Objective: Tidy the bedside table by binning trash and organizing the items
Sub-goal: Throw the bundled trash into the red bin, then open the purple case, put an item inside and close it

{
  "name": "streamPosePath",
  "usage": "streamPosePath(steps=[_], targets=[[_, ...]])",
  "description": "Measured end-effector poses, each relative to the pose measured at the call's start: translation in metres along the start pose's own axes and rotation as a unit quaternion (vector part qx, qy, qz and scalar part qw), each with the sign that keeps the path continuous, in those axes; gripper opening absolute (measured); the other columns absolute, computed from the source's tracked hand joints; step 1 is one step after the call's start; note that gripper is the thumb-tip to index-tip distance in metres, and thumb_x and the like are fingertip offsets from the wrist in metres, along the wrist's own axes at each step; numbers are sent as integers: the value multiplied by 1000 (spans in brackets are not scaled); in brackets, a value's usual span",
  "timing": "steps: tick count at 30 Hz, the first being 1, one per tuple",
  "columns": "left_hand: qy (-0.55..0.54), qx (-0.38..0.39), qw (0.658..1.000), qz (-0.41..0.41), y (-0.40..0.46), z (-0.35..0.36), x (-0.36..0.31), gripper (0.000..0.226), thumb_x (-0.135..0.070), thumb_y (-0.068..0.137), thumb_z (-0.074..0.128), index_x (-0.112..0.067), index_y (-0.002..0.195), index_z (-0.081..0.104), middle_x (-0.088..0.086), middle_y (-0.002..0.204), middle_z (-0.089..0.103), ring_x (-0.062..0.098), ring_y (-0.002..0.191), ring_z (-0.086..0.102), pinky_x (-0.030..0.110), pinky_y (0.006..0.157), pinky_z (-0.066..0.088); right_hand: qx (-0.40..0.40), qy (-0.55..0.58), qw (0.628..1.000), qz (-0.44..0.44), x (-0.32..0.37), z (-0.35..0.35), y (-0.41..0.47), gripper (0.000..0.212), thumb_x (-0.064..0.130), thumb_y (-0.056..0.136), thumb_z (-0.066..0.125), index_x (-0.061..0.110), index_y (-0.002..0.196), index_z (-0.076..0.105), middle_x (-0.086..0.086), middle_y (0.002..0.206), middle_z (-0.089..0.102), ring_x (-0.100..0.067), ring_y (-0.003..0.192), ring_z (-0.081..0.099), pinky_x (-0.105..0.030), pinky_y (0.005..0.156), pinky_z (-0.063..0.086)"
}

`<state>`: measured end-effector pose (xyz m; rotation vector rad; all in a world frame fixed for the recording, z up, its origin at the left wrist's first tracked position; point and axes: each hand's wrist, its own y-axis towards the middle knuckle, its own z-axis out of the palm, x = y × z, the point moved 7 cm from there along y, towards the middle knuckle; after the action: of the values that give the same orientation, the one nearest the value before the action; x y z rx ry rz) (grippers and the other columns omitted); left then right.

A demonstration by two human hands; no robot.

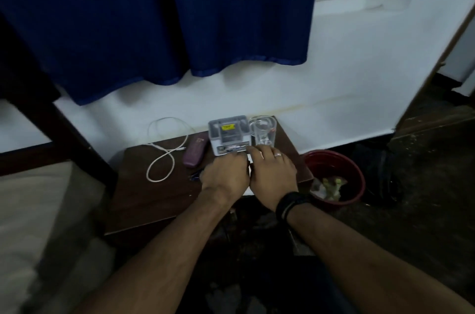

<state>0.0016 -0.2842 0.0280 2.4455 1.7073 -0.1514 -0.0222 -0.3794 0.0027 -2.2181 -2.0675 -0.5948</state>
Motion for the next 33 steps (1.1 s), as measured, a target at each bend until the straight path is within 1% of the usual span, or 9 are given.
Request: streamPosePath(steps=[4, 7, 11, 15, 20, 23, 26, 28, 33], targets=[[8, -4, 1000, -18, -13, -1, 58, 34, -25, 93, 46, -26, 125, 58, 1, 124, 65, 36, 106, 66, 45, 81, 53, 12, 22, 999, -43, 52, 31, 6, 50, 27, 85, 50, 27, 136, 52, -3, 132, 59, -33, 108, 62, -45, 82, 54], [6, -16, 999, -37, -15, 5, 94, 34, -27, 95, 44, -25, 125, 57, 4, 121, 67, 36, 104, 66, 45, 81, 54, 23, 50, 997, -56, 77, 56, 13, 51, 24, 87, 50, 28, 137, 51, -2, 134, 57, -34, 105, 61, -43, 80, 52], [-3, -23, 999, -48, -8, 22, 126, 31, -32, 97, 44, -24, 124, 58, 2, 121, 66, 33, 106, 64, 43, 78, 53, 25, 96, 995, -31, 88, 86, 26, 49, 25, 89, 53, 32, 137, 51, 1, 135, 57, -35, 104, 62, -45, 80, 54], [-9, -23, 998, -51, 11, 41, 145, 29, -35, 96, 46, -24, 119, 59, 1, 119, 66, 31, 104, 64, 42, 76, 53, 8, 133, 991, -15, 86, 111, 42, 46, 22, 86, 58, 29, 131, 59, -2, 124, 64, -35, 100, 64, -47, 79, 55], [-10, -3, 998, -58, 37, 63, 173, 31, -33, 91, 49, -23, 119, 59, 1, 116, 63, 31, 104, 61, 45, 79, 55, 25, 107, 993, -50, 94, 136, 73, 38, 18, 83, 57, 22, 120, 64, -5, 111, 67, -36, 94, 66, -43, 69, 55], [-9, 8, 997, -79, 48, 69, 197, 32, -37, 90, 48, -22, 115, 59, 2, 116, 60, 31, 107, 58, 48, 82, 54, 38, 106, 991, -71, 107, 144, 90, 35, 25, 85, 50, 24, 117, 64, -5, 109, 66, -36, 93, 65, -45, 71, 56], [13, 38, 993, -112, 55, 78, 223, 32, -42, 95, 46, -23, 117, 59, 0, 122, 56, 29, 117, 53, 46, 86, 51, 38, 119, 989, -76, 116, 149, 99, 32, 29, 89, 53, 28, 118, 66, -4, 113, 66, -34, 97, 65, -46, 74, 57], [10, 49, 991, -124, 59, 83, 234, 32, -44, 96, 46, -24, 118, 60, 0, 124, 56, 28, 119, 53, 46, 87, 51, 37, 126, 989, -74, 115, 152, 104, 30, 29, 89, 55, 28, 117, 67, -3, 113, 67, -34, 97, 66, -45, 75, 57], [-30, -4, 994, -101, 77, 79, 222, 28, -41, 93, 44, -22, 105, 61, 2, 116, 62, 31, 108, 58, 48, 86, 53, 59, 137, 988, -43, 99, 162, 114, 26, 28, 90, 56, 27, 113, 67, -3, 113, 66, -35, 97, 67, -44, 77, 56]])
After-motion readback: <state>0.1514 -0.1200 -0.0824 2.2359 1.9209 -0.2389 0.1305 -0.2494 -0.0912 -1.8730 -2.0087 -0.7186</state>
